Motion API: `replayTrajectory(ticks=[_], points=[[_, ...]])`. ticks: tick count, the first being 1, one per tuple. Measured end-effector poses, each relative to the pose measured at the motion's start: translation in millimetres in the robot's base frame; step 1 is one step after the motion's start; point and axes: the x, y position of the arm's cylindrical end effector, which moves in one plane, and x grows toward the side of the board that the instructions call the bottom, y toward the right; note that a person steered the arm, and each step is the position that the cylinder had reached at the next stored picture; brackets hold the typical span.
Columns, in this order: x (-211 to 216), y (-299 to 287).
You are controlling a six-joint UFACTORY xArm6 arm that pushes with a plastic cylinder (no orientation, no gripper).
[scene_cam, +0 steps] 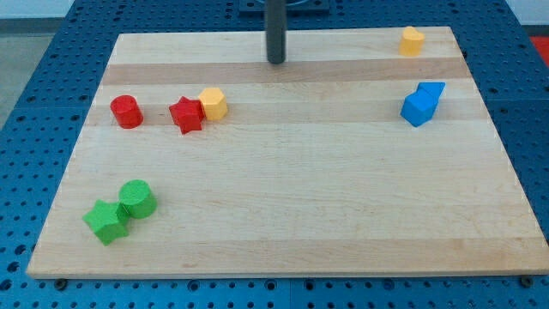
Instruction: Move the yellow hexagon to yellow heart
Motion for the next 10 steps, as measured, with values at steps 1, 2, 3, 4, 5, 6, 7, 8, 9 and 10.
replayTrajectory(ticks=[1,2,3,4,5,6,7,8,9,10], points=[[10,-38],[20,-74],[30,-105],[40,-132],[54,-146],[69,-146],[87,-146],[102,-144],[118,-131],[131,-122]])
